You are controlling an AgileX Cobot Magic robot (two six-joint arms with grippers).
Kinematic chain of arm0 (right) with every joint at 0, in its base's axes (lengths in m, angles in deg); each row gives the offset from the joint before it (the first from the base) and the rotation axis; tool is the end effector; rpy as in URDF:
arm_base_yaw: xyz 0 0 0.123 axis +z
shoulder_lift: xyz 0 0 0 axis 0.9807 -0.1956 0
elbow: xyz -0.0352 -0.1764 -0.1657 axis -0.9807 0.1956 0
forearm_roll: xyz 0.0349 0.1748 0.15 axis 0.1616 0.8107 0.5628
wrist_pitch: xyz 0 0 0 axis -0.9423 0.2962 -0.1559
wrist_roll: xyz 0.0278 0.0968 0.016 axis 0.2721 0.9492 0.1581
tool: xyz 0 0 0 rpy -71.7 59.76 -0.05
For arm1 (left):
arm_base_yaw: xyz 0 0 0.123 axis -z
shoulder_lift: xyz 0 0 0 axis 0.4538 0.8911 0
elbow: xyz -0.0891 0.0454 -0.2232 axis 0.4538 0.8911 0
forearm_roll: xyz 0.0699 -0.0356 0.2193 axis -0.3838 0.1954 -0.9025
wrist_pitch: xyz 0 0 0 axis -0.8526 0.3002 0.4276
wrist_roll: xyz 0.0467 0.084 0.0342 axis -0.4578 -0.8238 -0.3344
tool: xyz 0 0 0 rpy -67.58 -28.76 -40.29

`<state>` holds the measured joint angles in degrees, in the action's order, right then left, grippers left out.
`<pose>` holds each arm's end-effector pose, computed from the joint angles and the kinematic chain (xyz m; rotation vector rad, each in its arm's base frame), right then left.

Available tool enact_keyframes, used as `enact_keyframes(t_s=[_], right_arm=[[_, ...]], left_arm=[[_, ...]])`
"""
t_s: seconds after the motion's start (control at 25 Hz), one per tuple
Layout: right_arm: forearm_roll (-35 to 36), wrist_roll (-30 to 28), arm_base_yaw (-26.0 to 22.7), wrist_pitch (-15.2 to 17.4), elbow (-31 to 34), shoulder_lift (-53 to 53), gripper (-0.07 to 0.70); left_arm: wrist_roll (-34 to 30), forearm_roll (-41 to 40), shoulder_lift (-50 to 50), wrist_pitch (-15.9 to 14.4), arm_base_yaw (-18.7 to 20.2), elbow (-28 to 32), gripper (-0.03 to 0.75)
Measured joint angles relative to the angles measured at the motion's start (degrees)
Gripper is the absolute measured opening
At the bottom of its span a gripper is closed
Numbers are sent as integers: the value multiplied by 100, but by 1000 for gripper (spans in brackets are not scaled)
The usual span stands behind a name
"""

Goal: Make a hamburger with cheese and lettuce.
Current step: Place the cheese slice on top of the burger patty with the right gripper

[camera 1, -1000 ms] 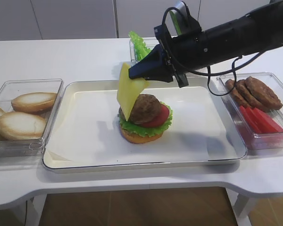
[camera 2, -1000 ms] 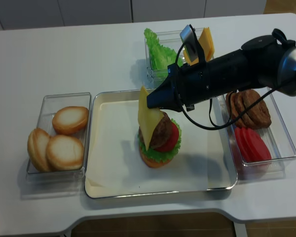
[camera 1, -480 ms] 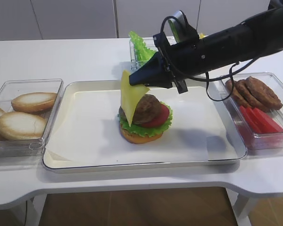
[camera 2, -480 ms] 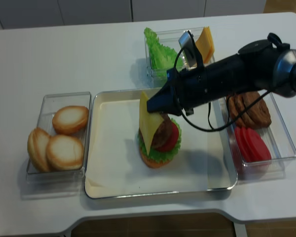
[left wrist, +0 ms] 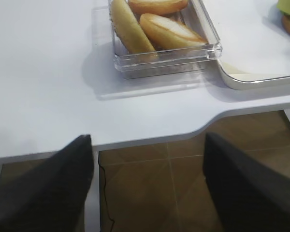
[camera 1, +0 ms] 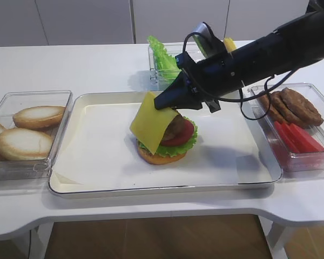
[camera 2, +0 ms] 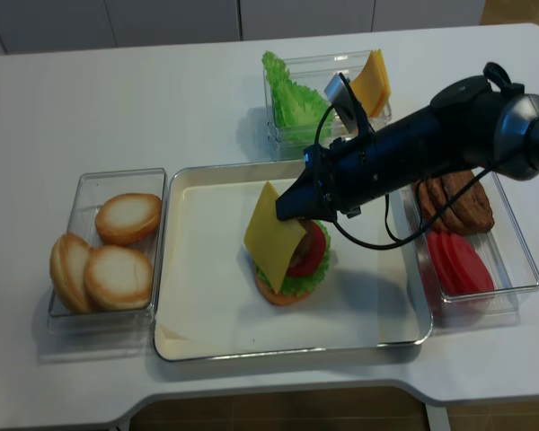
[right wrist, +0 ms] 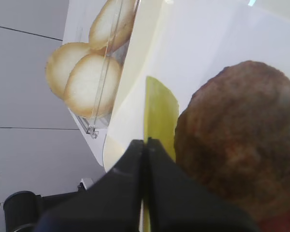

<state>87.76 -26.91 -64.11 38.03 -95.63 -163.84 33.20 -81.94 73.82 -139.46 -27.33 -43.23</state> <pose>0.3241 0.1764 0.1799 -0.3844 2.4591 1.5688 0.0214 -0.0019 0.2486 -0.0206 2.1643 -0.0309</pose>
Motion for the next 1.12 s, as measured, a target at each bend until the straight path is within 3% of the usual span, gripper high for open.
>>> enact_keyframes(t_s=[0.24, 0.68, 1.12], right_arm=[[-57, 0, 0, -222, 0, -5, -1], [-201, 25, 0, -333, 0, 108, -1], [-688, 189, 0, -630, 0, 133, -1]], left_arm=[[0, 0, 0, 0, 0, 0, 528], [0, 0, 0, 0, 0, 0, 528], [0, 0, 0, 0, 0, 0, 528]])
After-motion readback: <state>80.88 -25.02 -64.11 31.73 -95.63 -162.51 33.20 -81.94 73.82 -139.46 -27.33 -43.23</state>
